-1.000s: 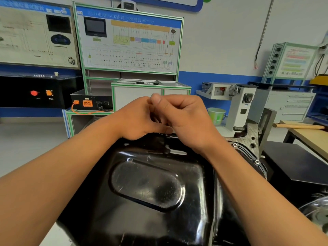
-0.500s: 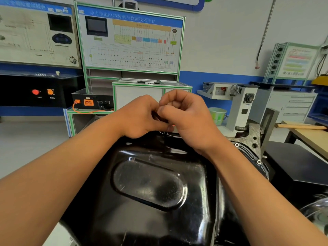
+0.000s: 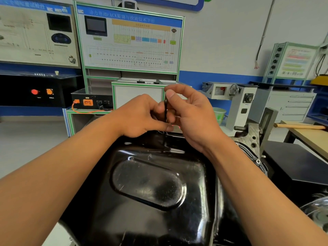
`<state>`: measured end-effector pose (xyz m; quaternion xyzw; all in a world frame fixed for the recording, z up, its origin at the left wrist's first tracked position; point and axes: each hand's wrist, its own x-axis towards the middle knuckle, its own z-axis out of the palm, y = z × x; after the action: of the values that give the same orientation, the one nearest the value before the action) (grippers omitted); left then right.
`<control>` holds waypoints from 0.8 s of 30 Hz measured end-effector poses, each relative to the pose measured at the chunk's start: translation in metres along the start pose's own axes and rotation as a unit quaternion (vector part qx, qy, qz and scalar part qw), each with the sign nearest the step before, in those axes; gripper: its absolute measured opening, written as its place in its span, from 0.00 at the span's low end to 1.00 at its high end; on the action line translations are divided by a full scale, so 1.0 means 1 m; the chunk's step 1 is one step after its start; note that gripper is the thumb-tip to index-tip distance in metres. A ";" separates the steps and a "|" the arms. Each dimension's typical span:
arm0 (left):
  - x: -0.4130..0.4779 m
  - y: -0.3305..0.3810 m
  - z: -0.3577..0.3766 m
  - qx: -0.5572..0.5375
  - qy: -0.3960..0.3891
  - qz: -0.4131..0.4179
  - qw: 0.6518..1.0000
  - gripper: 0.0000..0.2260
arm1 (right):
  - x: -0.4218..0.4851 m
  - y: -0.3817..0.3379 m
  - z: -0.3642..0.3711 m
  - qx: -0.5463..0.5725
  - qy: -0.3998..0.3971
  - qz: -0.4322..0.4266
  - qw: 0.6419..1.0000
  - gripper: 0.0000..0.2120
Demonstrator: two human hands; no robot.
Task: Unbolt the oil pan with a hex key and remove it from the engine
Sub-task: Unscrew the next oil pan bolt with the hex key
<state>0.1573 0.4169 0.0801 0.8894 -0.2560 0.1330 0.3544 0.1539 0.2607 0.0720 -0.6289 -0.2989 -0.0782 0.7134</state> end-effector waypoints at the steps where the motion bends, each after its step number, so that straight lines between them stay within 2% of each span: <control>1: 0.000 0.000 0.000 0.001 0.002 0.001 1.000 0.12 | 0.001 0.000 0.000 0.005 0.012 0.002 1.000 0.05; 3: 0.001 -0.001 0.000 0.012 0.003 0.004 1.000 0.12 | 0.001 0.001 0.001 0.013 0.013 -0.004 1.000 0.06; 6: 0.000 0.000 0.000 0.000 0.006 0.002 1.000 0.06 | -0.001 0.001 0.002 -0.051 -0.033 -0.051 0.997 0.09; 8: -0.001 0.002 0.000 0.007 0.000 0.012 1.000 0.11 | -0.004 0.000 0.002 -0.080 -0.061 -0.068 0.993 0.09; 10: -0.002 0.005 -0.001 0.021 -0.015 0.010 1.000 0.10 | -0.007 -0.002 0.003 -0.088 -0.082 -0.068 0.990 0.09; 12: -0.003 0.007 -0.002 0.051 -0.028 -0.014 0.998 0.13 | -0.009 -0.005 0.003 -0.097 -0.093 -0.066 0.989 0.11; 15: -0.002 0.008 -0.002 0.056 -0.031 -0.034 0.997 0.14 | -0.010 -0.006 0.004 -0.118 -0.093 -0.065 0.986 0.14; 19: 0.000 0.003 -0.002 0.013 -0.021 -0.025 0.999 0.18 | -0.005 0.000 0.002 -0.128 -0.046 -0.067 0.989 0.07; 21: 0.001 0.000 -0.002 0.015 -0.004 -0.004 1.000 0.14 | -0.002 0.004 -0.002 -0.090 -0.015 -0.063 0.994 0.04; 23: 0.001 -0.001 -0.002 0.032 0.004 0.010 0.999 0.03 | 0.000 0.006 -0.004 -0.043 -0.004 -0.055 0.998 0.02; 24: 0.002 -0.002 -0.002 0.036 0.006 0.012 0.999 0.01 | 0.000 0.007 -0.004 -0.030 -0.001 -0.049 0.998 0.02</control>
<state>0.1597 0.4191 0.0810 0.8978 -0.2591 0.1521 0.3221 0.1585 0.2584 0.0664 -0.6347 -0.3276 -0.1217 0.6893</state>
